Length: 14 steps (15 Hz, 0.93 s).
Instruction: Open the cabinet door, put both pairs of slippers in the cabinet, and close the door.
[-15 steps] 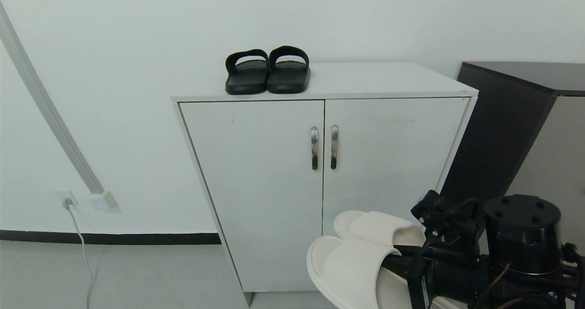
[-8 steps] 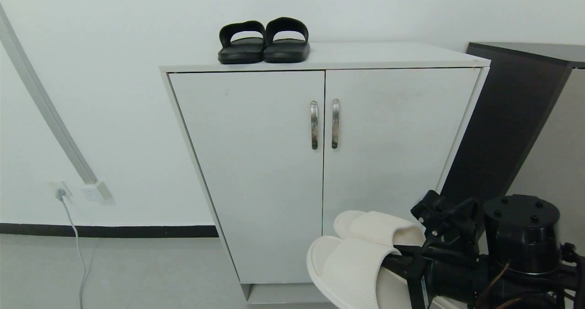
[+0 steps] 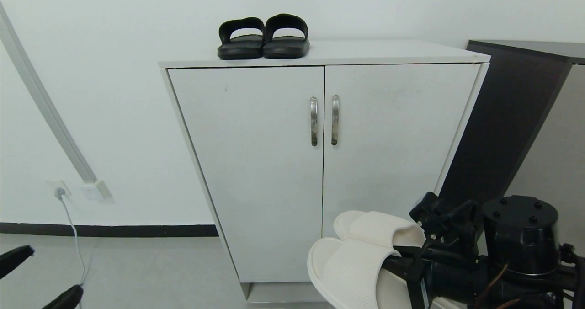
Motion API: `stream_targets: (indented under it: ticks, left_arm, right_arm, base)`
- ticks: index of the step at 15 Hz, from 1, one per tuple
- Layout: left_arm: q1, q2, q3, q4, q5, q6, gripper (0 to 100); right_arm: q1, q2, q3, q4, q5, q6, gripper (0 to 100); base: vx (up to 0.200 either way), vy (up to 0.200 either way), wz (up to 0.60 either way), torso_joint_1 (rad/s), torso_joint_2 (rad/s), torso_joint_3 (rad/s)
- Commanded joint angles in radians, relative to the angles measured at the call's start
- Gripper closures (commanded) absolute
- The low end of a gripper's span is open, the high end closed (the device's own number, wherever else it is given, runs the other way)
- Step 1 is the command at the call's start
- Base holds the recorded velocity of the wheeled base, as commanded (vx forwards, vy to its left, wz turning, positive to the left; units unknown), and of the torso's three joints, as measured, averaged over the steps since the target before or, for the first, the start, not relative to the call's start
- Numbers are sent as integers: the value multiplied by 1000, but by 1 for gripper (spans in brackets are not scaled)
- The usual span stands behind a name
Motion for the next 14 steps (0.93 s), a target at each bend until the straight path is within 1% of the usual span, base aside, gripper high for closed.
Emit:
stream_targets:
  ticks: [1, 2, 4, 5, 6, 7, 8, 9, 10, 11, 12, 14]
  left_arm:
    - [-56, 283, -52, -121, -54, 0, 0]
    - [-113, 346, -78, -170, -52, -3, 0]
    - [-247, 460, -139, -218, -49, -11, 0]
    - [-277, 486, -156, -224, -49, -9, 0]
    - [-343, 547, -204, -246, -46, -11, 0]
    - [-386, 598, -247, -273, -46, -11, 0]
    - [-412, 638, -277, -287, -46, -12, 0]
    - [-455, 694, -326, -302, -44, -21, 0]
    - [-461, 702, -332, -304, -44, -24, 0]
    - [-516, 777, -408, -316, -43, -43, 0]
    - [-546, 825, -457, -318, -43, -43, 0]
    - [-581, 901, -549, -318, -43, -43, 0]
  right_arm:
    - [0, 2, -1, 0, 1, 0, 100]
    - [0, 2, -1, 0, 1, 0, 100]
    - [0, 0, -1, 0, -1, -1, 100]
    - [0, 0, -1, 0, -1, -1, 100]
    - [2, 0, -1, 1, -1, -1, 100]
    - [2, 0, -1, 1, -1, -1, 100]
    - [2, 0, -1, 1, -1, -1, 100]
    - [2, 0, -1, 1, -1, -1, 100]
    - [2, 0, -1, 1, -1, -1, 100]
    - [4, 0, -1, 1, -1, -1, 100]
    - [7, 0, -1, 1, -1, -1, 100]
    - [7, 0, -1, 1, -1, -1, 100]
  base:
    - [0, 0, 0, 0, 0, 0]
    - [0, 0, 0, 0, 0, 0]
    - [0, 0, 0, 0, 0, 0]
    - [0, 0, 0, 0, 0, 0]
    - [0, 0, 0, 0, 0, 0]
    - [0, 0, 0, 0, 0, 0]
    - [0, 0, 0, 0, 0, 0]
    - [0, 0, 0, 0, 0, 0]
    - [0, 0, 0, 0, 0, 0]
    - [0, 0, 0, 0, 0, 0]
    - [0, 0, 0, 0, 0, 0]
    - [0, 0, 0, 0, 0, 0]
